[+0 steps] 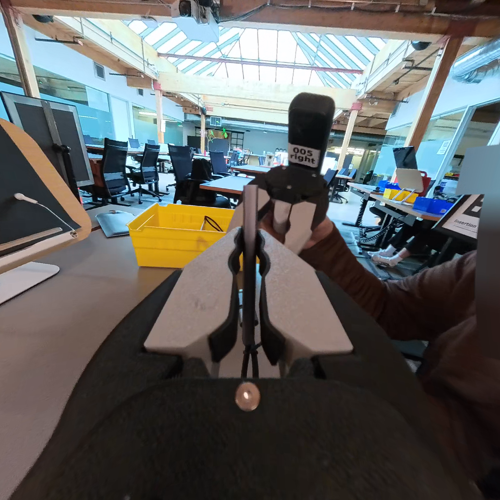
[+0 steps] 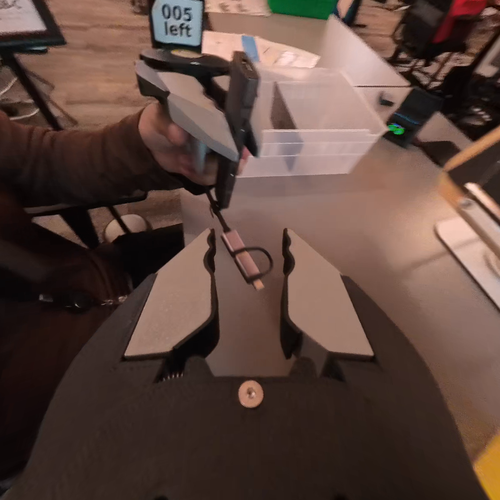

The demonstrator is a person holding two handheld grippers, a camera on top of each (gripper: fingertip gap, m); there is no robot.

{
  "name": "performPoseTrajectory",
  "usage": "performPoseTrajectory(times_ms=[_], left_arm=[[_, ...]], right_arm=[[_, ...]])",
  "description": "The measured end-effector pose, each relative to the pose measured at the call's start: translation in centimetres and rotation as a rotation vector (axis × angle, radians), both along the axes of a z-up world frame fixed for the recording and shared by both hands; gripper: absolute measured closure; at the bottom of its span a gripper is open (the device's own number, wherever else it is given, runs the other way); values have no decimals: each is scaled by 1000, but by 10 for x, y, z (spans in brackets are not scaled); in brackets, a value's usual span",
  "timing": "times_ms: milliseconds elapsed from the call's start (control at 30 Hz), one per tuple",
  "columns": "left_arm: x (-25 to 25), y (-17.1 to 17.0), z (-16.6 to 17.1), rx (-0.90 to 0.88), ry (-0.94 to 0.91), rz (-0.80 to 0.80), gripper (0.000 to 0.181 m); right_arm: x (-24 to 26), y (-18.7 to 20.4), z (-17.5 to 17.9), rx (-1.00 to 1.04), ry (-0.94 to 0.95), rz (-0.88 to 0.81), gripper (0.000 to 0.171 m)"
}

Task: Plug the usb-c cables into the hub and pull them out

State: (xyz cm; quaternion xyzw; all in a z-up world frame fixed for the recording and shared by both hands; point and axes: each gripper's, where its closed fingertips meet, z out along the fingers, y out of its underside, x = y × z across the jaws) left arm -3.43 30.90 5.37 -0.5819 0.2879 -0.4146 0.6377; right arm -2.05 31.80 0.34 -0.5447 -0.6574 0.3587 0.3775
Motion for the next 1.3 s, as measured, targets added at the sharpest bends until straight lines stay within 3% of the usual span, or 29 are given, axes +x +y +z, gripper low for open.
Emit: performPoseTrajectory(times_ms=[133,300,433,567,633,733,800,1100,1200,1300], left_arm=[[-2,-8,-5,12,44,32,175],[-9,-12,-11,35,114,90,175],[-9,-10,-10,25,88,89,175],[0,-6,-12,-5,37,53,175],[3,-7,-9,-3,6,37,175],[6,-9,-4,5,-43,25,175],[7,-8,-5,5,-56,27,175],[-8,2,-7,-15,-22,127,170],[-18,5,-5,-34,-37,163,167],[-28,4,-1,-59,-42,171,160]], right_arm=[[-32,-21,-16,4,-52,84,131],[-23,9,-3,-29,-8,-2,133],[-12,-9,28,-214,160,137,120],[-19,-35,9,-257,67,244,115],[-27,-37,-7,-206,10,233,121],[-37,-48,-13,-218,4,277,150],[-43,-45,-13,-222,18,252,163],[-31,-17,-9,-149,15,146,165],[-10,7,12,-111,76,46,165],[32,62,46,38,182,-219,166]])
